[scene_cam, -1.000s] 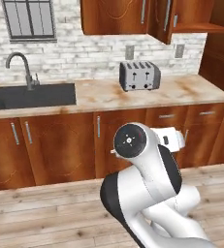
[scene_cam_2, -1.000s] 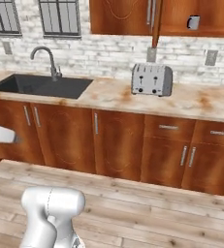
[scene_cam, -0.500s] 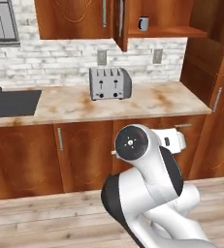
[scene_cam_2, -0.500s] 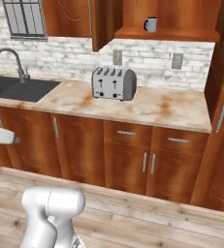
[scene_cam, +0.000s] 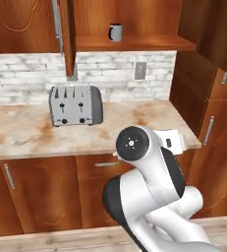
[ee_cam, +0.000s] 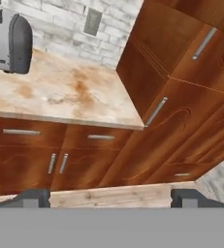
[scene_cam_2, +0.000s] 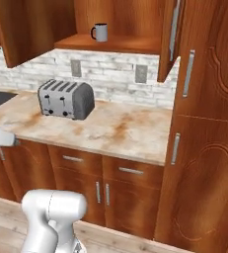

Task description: Open the cabinet directly in front. Then move the liquor and the mug to the dining counter with the candle on it.

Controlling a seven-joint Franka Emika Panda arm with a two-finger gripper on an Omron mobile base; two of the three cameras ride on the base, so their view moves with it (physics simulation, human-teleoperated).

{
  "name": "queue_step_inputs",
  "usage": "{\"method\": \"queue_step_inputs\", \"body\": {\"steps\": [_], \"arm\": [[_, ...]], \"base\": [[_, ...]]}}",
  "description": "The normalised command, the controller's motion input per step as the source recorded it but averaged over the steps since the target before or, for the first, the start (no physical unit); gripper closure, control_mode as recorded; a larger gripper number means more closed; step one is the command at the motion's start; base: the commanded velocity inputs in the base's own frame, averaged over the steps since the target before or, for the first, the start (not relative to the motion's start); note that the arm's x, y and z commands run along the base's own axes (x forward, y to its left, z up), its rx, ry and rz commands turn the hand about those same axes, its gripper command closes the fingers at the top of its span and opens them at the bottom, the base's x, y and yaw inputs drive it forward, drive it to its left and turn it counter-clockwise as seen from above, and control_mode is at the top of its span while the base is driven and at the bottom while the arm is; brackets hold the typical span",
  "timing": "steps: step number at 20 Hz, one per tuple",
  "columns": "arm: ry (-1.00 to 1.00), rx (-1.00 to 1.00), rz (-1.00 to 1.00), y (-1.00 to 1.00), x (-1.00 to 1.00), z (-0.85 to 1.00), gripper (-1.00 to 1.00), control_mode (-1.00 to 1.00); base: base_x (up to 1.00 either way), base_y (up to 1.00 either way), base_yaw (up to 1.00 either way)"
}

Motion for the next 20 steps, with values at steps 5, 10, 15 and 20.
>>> {"method": "queue_step_inputs", "body": {"steps": [5, 10, 15, 20], "arm": [[0.0, 0.0, 0.0, 0.0, 0.0, 0.0, -1.0, 1.0], [0.0, 0.0, 0.0, 0.0, 0.0, 0.0, -1.0, 1.0], [0.0, 0.0, 0.0, 0.0, 0.0, 0.0, -1.0, 1.0], [0.0, 0.0, 0.0, 0.0, 0.0, 0.0, -1.0, 1.0]], "base": [[1.0, -0.27, -0.01], [0.95, 0.14, -0.16], [0.64, 0.02, -0.14], [0.21, 0.46, -0.19]]}}
